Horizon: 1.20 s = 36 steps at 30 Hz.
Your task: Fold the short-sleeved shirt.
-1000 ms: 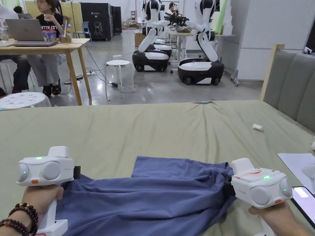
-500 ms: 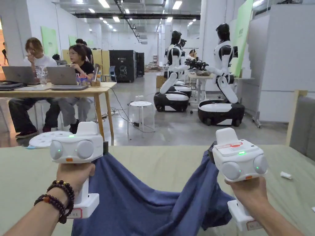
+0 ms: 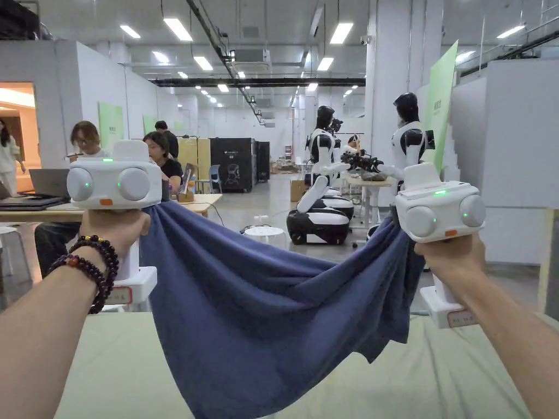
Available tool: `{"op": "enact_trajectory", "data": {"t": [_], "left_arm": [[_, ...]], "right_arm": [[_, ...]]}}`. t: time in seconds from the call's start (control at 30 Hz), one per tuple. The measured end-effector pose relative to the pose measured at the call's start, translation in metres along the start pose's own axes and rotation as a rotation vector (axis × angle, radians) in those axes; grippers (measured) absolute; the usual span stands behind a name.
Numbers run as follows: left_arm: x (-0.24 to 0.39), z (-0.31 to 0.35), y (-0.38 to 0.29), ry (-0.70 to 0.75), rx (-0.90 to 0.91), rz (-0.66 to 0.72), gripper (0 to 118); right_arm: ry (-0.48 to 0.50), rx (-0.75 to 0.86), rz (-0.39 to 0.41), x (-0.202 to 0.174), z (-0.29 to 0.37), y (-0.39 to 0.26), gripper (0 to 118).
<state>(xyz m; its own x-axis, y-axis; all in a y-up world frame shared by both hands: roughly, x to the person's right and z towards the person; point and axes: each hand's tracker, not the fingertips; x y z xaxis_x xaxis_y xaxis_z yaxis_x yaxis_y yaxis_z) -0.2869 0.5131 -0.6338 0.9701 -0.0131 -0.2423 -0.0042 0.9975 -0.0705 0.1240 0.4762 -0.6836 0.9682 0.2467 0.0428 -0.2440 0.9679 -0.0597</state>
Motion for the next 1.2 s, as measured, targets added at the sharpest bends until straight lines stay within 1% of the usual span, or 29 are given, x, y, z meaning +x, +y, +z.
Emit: {"op": "enact_trajectory", "data": {"t": [0.07,0.17,0.23,0.4,0.57,0.67,0.77,0.93,1.07,1.13,1.2], "left_arm": [[-0.002,-0.005,-0.003,0.0,0.001,0.009,1],[0.0,-0.011,-0.021,-0.009,-0.009,0.008,1],[0.003,-0.013,-0.04,-0.007,-0.02,0.003,1],[0.006,-0.023,-0.106,-0.033,-0.115,0.004,1],[0.01,-0.026,-0.163,-0.027,-0.226,0.008,1],[0.01,-0.019,-0.182,-0.036,-0.242,0.013,1],[0.009,0.0,-0.193,-0.046,-0.258,0.022,1],[0.002,0.051,-0.213,-0.05,-0.273,0.043,1],[-0.007,0.102,-0.229,-0.062,-0.296,0.028,1],[-0.011,0.128,-0.239,-0.067,-0.303,0.023,1],[-0.018,0.156,-0.251,-0.081,-0.319,0.013,1]], "right_arm": [[0.006,-0.002,-0.004,0.001,-0.001,-0.004,11],[0.005,-0.014,0.024,-0.005,-0.006,-0.02,11],[0.014,-0.034,0.017,-0.007,-0.01,-0.035,11],[0.045,-0.109,-0.005,-0.019,-0.012,-0.089,11],[0.065,-0.188,0.017,-0.032,-0.015,-0.137,11],[0.069,-0.202,0.014,-0.035,-0.008,-0.151,11],[0.076,-0.205,-0.003,-0.036,0.011,-0.156,11],[0.079,-0.205,-0.026,-0.037,0.061,-0.169,11],[0.088,-0.232,-0.04,-0.037,0.115,-0.183,11],[0.091,-0.251,-0.071,-0.034,0.145,-0.194,11],[0.1,-0.28,-0.069,-0.029,0.174,-0.209,11]]}}
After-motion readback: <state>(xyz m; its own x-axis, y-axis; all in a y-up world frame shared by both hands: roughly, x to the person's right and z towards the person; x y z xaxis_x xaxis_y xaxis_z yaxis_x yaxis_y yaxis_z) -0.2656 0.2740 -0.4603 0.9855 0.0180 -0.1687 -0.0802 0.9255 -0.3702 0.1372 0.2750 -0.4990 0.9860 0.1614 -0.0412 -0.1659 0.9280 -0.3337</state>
